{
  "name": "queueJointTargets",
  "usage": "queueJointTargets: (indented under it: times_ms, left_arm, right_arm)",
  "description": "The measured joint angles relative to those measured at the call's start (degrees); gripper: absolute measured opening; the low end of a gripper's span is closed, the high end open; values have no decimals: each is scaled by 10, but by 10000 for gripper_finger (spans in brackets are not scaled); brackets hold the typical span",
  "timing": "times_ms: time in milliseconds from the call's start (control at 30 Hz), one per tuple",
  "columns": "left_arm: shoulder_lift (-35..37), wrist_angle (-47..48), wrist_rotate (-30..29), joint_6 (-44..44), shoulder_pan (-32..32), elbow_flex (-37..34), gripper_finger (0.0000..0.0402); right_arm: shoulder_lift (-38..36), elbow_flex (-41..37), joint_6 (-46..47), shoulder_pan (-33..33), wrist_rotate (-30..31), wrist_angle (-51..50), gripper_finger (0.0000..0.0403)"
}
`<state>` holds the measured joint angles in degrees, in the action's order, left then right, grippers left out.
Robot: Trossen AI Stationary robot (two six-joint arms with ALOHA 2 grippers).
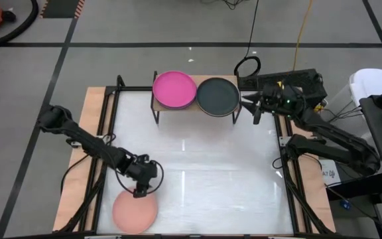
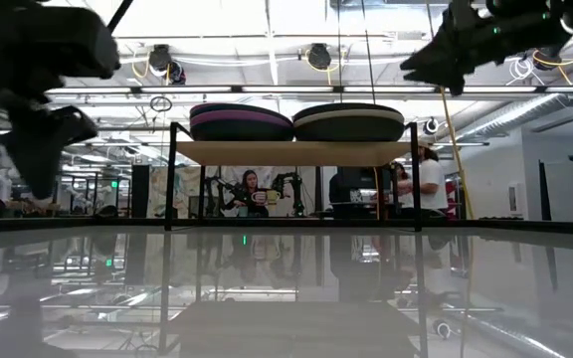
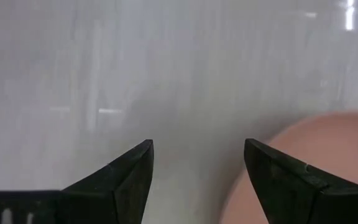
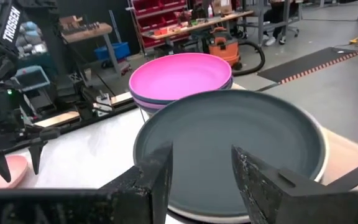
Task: Place and stack plates onto a shelf
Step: Stack the orange plate on top of the black plate on the shelf
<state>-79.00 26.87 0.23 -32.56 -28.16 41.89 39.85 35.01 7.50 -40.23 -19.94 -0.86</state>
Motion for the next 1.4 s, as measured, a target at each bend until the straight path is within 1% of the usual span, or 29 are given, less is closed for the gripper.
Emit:
queueJointTargets:
  times_ms: [200, 633, 800, 967, 1033, 1100, 1200, 1300, 1333, 1400]
  left_arm:
    - [-5, 10, 1, -7, -23, 0, 252]
    - [-6, 16, -5, -23, -55, 0, 252]
    - [-36, 14, -3, -23, -65, 0, 252]
    - [-81, 0, 14, -23, -72, 0, 247]
    - [-88, 0, 13, -20, -72, 1, 228]
    - [-89, 1, 13, -14, -72, 1, 192]
    - [-86, 3, 12, 1, -70, 0, 113]
    - [-77, -2, 34, 5, -64, 1, 33]
    - [-71, -2, 44, 4, -59, 1, 20]
    - [-62, -4, 46, -1, -53, 0, 15]
  right_arm:
    - [-2, -63, 23, 0, -14, 81, 144]
    - [-3, -72, 23, 0, -14, 89, 144]
    - [-3, -72, 23, 0, -14, 88, 144]
    - [-3, -72, 23, 0, -14, 88, 144]
    - [-3, -72, 23, 0, -14, 88, 144]
    - [-3, -72, 24, 0, -14, 88, 144]
    - [-3, -72, 23, 0, -14, 88, 144]
    - [-3, -72, 23, 0, -14, 88, 144]
    - [-3, -72, 23, 0, -14, 88, 144]
    - [-3, -72, 23, 0, -14, 88, 144]
